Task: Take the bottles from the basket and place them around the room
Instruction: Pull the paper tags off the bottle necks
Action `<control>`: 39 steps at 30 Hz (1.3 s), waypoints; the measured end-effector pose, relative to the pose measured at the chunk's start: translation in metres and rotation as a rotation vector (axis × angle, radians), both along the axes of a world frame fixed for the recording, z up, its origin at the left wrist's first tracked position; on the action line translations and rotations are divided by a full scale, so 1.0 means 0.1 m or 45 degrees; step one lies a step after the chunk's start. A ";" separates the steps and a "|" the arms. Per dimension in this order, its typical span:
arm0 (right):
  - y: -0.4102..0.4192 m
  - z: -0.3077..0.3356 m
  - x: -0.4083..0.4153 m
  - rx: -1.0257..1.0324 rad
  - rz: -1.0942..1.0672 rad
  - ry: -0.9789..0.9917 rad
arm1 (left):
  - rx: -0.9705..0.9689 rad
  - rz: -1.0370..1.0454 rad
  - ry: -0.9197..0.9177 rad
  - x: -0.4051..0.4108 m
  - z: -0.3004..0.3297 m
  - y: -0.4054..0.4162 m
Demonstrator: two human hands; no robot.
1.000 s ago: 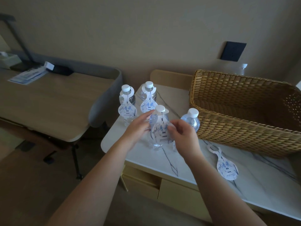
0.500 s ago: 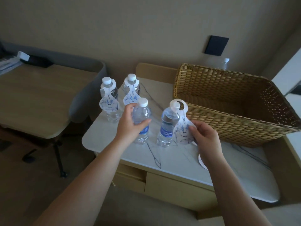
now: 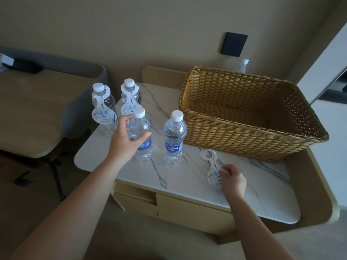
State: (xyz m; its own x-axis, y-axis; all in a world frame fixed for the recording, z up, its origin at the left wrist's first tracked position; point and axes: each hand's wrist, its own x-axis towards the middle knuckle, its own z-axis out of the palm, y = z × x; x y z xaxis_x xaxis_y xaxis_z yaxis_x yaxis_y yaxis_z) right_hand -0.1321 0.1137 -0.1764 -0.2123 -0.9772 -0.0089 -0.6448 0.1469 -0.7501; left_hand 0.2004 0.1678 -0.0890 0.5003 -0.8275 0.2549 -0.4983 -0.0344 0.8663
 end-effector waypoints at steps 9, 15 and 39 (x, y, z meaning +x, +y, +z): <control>0.16 0.14 0.22 -0.276 0.056 0.118 | 0.008 0.002 0.077 -0.06 -0.01 0.02; 0.64 0.61 1.03 -0.457 0.371 -0.143 | 0.059 -0.101 0.101 -0.06 0.07 0.10; 0.26 1.00 3.88 -0.314 0.231 -0.301 | 0.256 -0.775 0.250 2.38 0.45 -0.60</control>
State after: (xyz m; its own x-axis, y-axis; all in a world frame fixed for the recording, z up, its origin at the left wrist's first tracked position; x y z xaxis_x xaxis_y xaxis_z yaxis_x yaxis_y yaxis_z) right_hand 0.2557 0.1397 -0.0762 -0.0563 -0.9775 0.2032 -0.4487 -0.1570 -0.8798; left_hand 0.4389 0.1079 -0.0437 -0.0494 -0.9986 0.0178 -0.3134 0.0325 0.9491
